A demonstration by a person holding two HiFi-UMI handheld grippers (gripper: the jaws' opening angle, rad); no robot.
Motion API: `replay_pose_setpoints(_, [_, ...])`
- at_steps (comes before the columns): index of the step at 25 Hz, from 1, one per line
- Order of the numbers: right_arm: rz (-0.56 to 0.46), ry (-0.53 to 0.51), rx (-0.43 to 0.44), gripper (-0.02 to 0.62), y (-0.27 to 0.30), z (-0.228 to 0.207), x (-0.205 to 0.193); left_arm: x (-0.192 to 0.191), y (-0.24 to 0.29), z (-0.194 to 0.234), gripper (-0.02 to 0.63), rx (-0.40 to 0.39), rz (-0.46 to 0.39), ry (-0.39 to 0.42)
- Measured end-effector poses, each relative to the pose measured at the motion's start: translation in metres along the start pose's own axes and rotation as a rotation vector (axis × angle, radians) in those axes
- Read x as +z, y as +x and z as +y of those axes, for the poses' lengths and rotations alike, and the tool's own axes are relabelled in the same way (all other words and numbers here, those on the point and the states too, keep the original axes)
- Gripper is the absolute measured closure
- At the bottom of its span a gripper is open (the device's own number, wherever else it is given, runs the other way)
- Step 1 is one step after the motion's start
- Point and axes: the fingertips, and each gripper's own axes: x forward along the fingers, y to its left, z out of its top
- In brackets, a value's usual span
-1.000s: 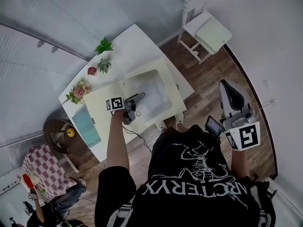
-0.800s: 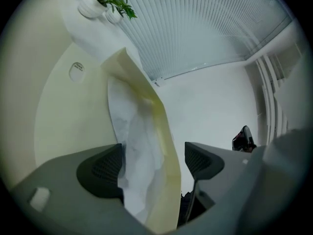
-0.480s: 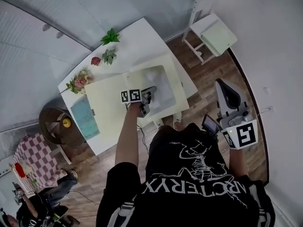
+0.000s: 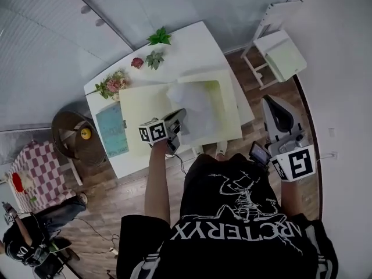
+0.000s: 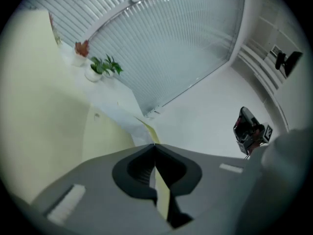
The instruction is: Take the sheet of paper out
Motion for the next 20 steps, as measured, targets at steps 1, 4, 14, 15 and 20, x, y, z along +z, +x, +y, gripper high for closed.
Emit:
replay_pose_setpoints(1, [-0.004, 0.001, 0.010, 0.584, 0.003, 0.003, 0.001, 0.007, -0.018, -0.004, 0.597, 0.016, -0.028, 0.017])
replay_pose_setpoints(4, [-0.009, 0.003, 0.033, 0.583, 0.007, 0.010, 0.002, 0.031, -0.073, -0.023, 0.597, 0.059, -0.140, 0.081])
replay_pose_setpoints(14, [-0.062, 0.016, 0.100, 0.584, 0.026, 0.038, 0.010, 0.117, -0.175, -0.158, 0.597, 0.329, -0.498, 0.616])
replay_pose_setpoints(15, [-0.070, 0.020, 0.100, 0.584, 0.028, 0.039, 0.012, 0.123, -0.176, -0.172, 0.597, 0.369, -0.526, 0.680])
replay_pose_setpoints(20, [-0.097, 0.031, 0.089, 0.584, 0.048, 0.043, 0.024, 0.139, -0.169, -0.215, 0.597, 0.494, -0.613, 0.881])
